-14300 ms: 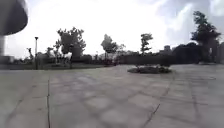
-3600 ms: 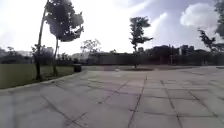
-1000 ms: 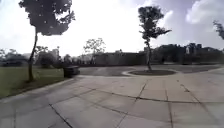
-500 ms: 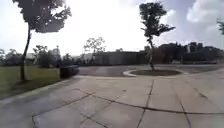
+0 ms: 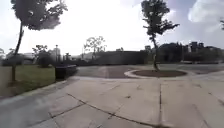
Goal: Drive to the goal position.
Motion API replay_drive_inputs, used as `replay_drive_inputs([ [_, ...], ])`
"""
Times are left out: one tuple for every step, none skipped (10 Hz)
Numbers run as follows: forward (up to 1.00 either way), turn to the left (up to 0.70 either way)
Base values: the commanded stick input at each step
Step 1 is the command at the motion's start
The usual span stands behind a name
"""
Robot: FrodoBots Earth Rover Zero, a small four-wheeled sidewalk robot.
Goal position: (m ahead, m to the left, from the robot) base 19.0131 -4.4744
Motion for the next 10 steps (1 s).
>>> replay_drive_inputs([
  [0.85,0.00],
  [0.85,0.00],
  [0.85,0.00],
  [0.85,0.00],
  [0.85,0.00],
  [0.85,0.00],
  [0.85,0.00],
  [0.85,0.00],
  [0.85,0.00],
  [0.85,0.00],
])
